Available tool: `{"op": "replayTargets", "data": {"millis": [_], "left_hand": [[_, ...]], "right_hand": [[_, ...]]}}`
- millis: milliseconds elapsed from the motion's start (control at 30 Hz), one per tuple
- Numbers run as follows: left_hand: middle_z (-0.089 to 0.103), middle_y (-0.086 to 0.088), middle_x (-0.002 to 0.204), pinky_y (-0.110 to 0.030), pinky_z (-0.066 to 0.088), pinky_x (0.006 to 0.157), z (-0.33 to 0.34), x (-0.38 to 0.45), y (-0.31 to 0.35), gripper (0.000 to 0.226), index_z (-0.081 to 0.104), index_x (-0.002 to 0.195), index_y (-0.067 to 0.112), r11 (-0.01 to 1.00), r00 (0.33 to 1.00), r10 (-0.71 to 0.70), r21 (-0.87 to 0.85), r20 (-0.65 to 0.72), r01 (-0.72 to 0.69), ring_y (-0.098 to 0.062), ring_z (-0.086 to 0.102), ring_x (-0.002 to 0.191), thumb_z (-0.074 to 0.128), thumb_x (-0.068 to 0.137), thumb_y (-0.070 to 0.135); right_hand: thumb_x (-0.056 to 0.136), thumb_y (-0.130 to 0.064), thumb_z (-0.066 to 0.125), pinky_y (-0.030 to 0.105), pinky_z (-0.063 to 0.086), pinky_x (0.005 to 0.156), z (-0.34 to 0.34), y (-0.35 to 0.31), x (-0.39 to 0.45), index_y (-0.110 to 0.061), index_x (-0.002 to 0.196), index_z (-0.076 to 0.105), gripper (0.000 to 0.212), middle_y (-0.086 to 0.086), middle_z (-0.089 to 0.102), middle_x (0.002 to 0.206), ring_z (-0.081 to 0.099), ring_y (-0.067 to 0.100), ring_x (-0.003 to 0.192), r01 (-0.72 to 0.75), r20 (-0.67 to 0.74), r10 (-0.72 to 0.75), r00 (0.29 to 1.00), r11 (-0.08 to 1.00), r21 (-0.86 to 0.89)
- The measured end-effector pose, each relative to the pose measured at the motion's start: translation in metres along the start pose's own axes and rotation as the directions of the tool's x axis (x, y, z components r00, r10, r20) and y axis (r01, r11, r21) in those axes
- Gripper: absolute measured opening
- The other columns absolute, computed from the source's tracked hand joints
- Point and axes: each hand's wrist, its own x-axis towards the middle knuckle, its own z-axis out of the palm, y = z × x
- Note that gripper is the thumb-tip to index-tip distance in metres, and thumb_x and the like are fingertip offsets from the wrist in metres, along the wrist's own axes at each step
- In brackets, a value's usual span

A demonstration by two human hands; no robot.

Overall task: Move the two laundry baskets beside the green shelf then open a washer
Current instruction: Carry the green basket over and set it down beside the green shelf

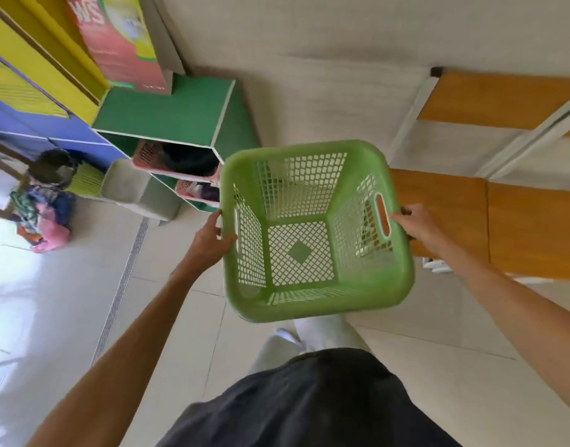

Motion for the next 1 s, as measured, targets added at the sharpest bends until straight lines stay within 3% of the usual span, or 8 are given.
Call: {"op": "replayTargets", "data": {"millis": [233, 367, 500, 633, 767, 867, 933, 1000], "left_hand": [[0.063, -0.019, 0.128, -0.033, 0.053, 0.073, 0.046, 0.152, -0.009, 0.067, 0.028, 0.150, 0.013, 0.993, 0.992, 0.038, 0.108, 0.123, -0.051, -0.035, 0.066, 0.109, 0.058, 0.089, 0.011], [0.060, -0.021, 0.129, -0.042, 0.059, 0.074, 0.086, 0.228, -0.030, 0.074, 0.022, 0.152, 0.011, 0.993, 0.974, -0.027, 0.115, 0.225, 0.001, -0.035, 0.065, 0.109, 0.054, 0.087, 0.000], [0.058, -0.024, 0.124, -0.022, 0.052, 0.056, 0.118, 0.292, -0.058, 0.073, 0.019, 0.152, 0.009, 0.993, 0.956, -0.017, 0.120, 0.292, -0.019, -0.029, 0.064, 0.094, 0.052, 0.089, -0.005], [0.057, -0.026, 0.125, -0.032, 0.056, 0.063, 0.144, 0.351, -0.088, 0.074, 0.015, 0.154, 0.014, 0.991, 0.948, -0.028, 0.136, 0.317, -0.016, -0.034, 0.066, 0.095, 0.049, 0.091, -0.003], [0.056, -0.021, 0.124, -0.020, 0.051, 0.048, 0.166, 0.394, -0.101, 0.077, 0.015, 0.154, 0.015, 0.987, 0.951, 0.032, 0.141, 0.307, -0.079, -0.023, 0.064, 0.082, 0.049, 0.088, -0.005], [0.054, -0.017, 0.124, -0.037, 0.059, 0.059, 0.180, 0.416, -0.100, 0.085, 0.012, 0.155, 0.015, 0.987, 0.949, 0.047, 0.133, 0.311, -0.092, -0.034, 0.063, 0.098, 0.054, 0.085, -0.005], [0.057, -0.016, 0.113, -0.051, 0.061, 0.062, 0.188, 0.430, -0.097, 0.087, 0.009, 0.156, 0.015, 0.988, 0.949, 0.026, 0.138, 0.313, -0.073, -0.041, 0.067, 0.093, 0.057, 0.085, -0.002], [0.056, -0.018, 0.115, -0.054, 0.061, 0.065, 0.194, 0.442, -0.095, 0.092, 0.007, 0.156, 0.019, 0.991, 0.947, -0.019, 0.131, 0.320, -0.025, -0.041, 0.066, 0.095, 0.061, 0.084, 0.003]], "right_hand": [[0.085, -0.023, 0.065, 0.049, 0.060, 0.081, 0.045, 0.017, 0.105, -0.006, 0.106, 0.070, 0.027, 0.017, 0.073, 0.102, 0.072, 0.034, 0.089, -0.201, -0.006, 0.201, 0.980, 0.980, 0.004], [0.088, -0.012, 0.066, 0.028, 0.055, 0.061, 0.076, 0.034, 0.165, -0.001, 0.116, 0.067, 0.030, 0.016, 0.071, 0.111, 0.069, 0.028, 0.083, -0.318, 0.021, 0.318, 0.948, 0.948, 0.002], [0.090, -0.009, 0.063, 0.036, 0.056, 0.077, 0.107, 0.046, 0.213, -0.003, 0.118, 0.066, 0.029, 0.015, 0.069, 0.116, 0.067, 0.028, 0.094, -0.395, 0.048, 0.395, 0.917, 0.919, -0.002], [0.091, -0.008, 0.060, 0.037, 0.056, 0.075, 0.140, 0.056, 0.254, -0.005, 0.114, 0.067, 0.025, 0.015, 0.070, 0.111, 0.066, 0.028, 0.091, -0.398, 0.021, 0.399, 0.917, 0.917, -0.019], [0.089, -0.010, 0.059, 0.043, 0.060, 0.077, 0.158, 0.065, 0.290, 0.000, 0.105, 0.069, 0.021, 0.019, 0.071, 0.104, 0.069, 0.033, 0.091, -0.411, -0.052, 0.408, 0.911, 0.909, -0.071], [0.089, -0.008, 0.057, 0.046, 0.060, 0.077, 0.165, 0.064, 0.314, 0.001, 0.101, 0.069, 0.019, 0.021, 0.071, 0.102, 0.069, 0.034, 0.090, -0.429, -0.068, 0.425, 0.903, 0.900, -0.078], [0.089, -0.006, 0.056, 0.049, 0.060, 0.081, 0.168, 0.063, 0.328, 0.002, 0.102, 0.068, 0.019, 0.022, 0.071, 0.103, 0.070, 0.036, 0.093, -0.459, -0.086, 0.452, 0.888, 0.884, -0.090], [0.089, -0.003, 0.056, 0.048, 0.060, 0.081, 0.171, 0.063, 0.342, 0.004, 0.104, 0.067, 0.019, 0.022, 0.070, 0.105, 0.070, 0.036, 0.095, -0.485, -0.102, 0.477, 0.873, 0.870, -0.083]]}}
